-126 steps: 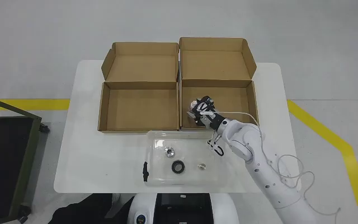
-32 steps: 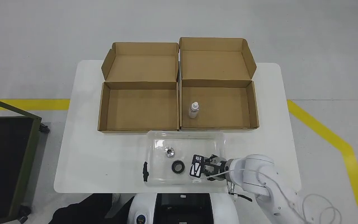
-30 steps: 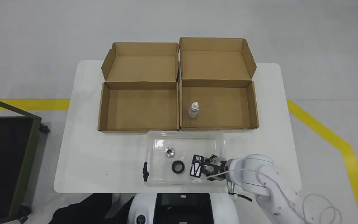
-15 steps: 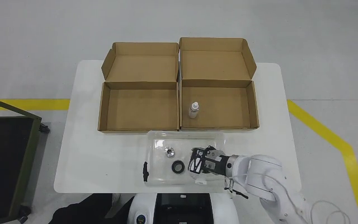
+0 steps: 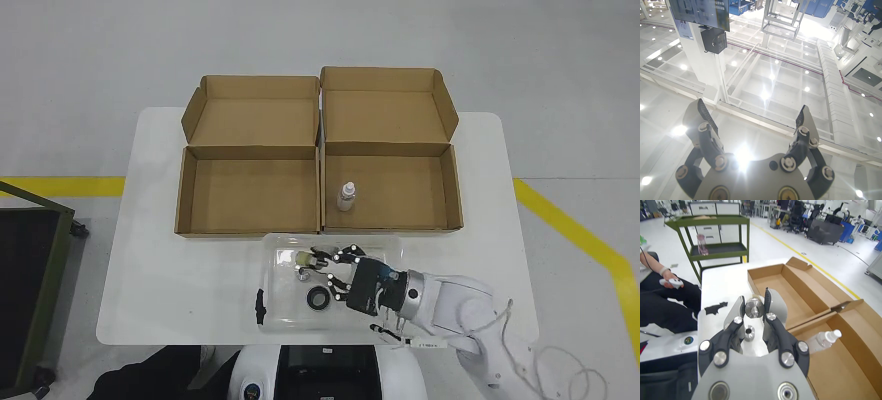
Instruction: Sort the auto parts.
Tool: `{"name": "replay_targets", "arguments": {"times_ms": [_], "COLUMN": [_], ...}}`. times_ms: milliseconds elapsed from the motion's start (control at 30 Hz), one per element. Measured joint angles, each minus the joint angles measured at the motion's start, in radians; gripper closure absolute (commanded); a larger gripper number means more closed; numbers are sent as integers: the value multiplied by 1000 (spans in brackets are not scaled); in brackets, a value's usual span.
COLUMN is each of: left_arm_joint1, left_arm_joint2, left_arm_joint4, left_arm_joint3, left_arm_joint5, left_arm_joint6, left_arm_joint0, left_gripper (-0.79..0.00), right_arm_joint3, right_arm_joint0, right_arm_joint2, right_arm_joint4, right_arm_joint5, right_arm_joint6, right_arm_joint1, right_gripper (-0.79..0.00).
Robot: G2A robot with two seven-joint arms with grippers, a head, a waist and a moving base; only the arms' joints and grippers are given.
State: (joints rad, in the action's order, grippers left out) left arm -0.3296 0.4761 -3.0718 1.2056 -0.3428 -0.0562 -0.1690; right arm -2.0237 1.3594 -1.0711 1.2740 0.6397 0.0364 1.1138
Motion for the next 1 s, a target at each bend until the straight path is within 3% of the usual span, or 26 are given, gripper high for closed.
{"name": "replay_targets", "arguments": {"times_ms": [400, 1000], "left_arm_joint1": [0, 0], "left_arm_joint2": [0, 0], "left_arm_joint4": [0, 0], "left_arm_joint3": [0, 0], "left_arm_joint5": [0, 0], "left_arm_joint6": [0, 0], "left_arm_joint0": [0, 0], "left_gripper": [-785, -785], "right_arm_joint3": [-6, -61], "right_arm_joint0": [-61, -33], "right_arm_joint2": [-9, -61], "right_arm_joint4": [-122, -114], "right_arm_joint5": [-36, -31], "right_arm_joint6": [-310, -407], "right_arm_joint1": [22, 26], "right_gripper": [0, 0]}}
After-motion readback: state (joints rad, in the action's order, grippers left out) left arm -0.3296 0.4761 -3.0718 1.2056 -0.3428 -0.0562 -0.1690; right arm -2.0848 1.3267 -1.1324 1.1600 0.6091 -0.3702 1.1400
